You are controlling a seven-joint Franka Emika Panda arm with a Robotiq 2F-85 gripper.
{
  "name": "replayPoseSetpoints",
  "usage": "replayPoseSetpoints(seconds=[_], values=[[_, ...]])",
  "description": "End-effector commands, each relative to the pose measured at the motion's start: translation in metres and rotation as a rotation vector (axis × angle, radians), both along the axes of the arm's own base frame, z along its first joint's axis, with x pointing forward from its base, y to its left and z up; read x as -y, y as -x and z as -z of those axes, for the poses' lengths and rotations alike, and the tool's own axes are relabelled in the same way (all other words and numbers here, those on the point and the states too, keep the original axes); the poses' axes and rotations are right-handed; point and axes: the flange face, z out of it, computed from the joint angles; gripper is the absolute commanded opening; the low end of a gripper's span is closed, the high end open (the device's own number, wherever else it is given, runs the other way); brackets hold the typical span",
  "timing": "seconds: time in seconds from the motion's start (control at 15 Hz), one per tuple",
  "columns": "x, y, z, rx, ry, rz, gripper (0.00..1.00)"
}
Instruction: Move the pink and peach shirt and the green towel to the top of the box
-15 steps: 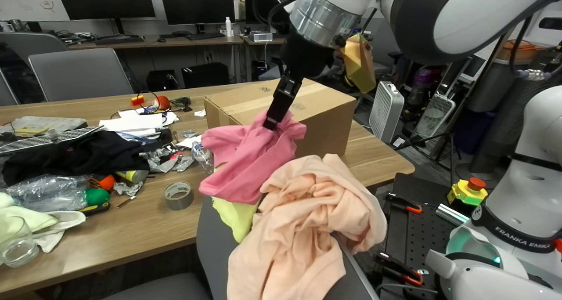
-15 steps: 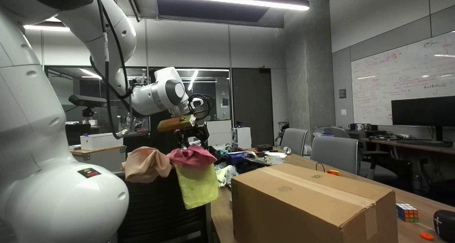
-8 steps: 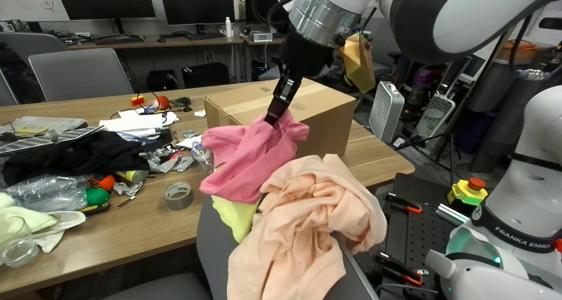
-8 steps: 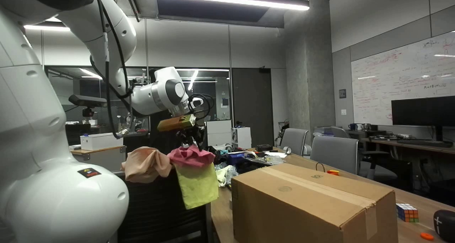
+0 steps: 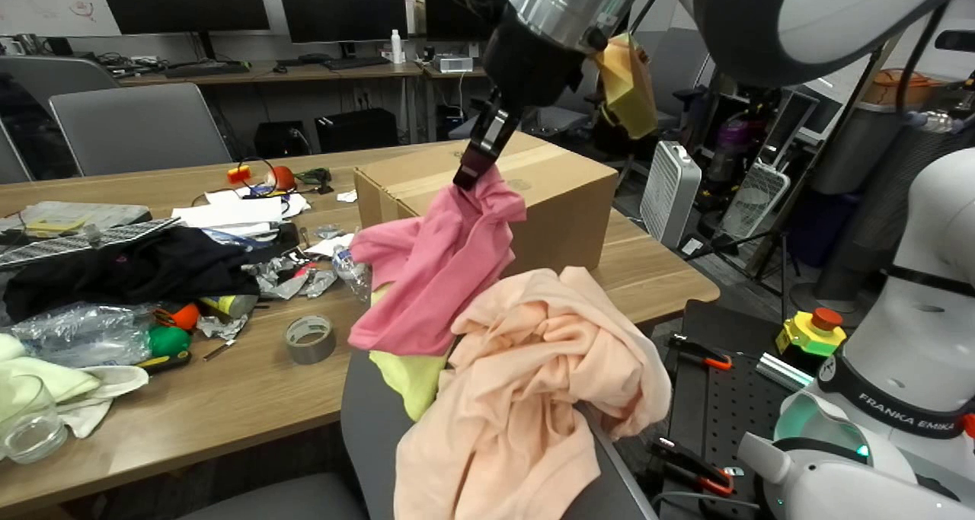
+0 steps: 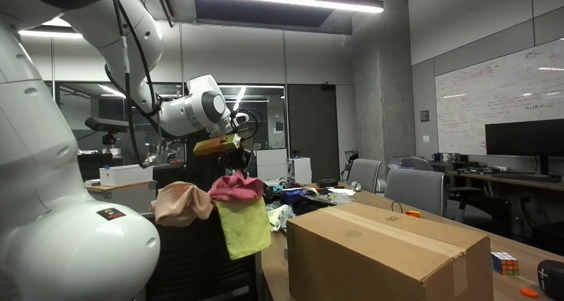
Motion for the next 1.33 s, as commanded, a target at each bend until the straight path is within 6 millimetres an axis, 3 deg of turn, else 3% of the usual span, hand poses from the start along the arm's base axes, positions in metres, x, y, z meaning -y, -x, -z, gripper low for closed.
replayPoseSetpoints(seconds=[0.0,0.73,1.07,1.27], values=[[-0.005,0.013,-0.037,0.096,-0.009,-0.013,0.01],[0.000,0.038,-0.108,0.253,-0.027,0.024,0.01],[0.011,0.060,-0.171,0.337,-0.040,0.075,0.01],[0.030,0.077,-0.220,0.397,-0.070,0.162,0.01]])
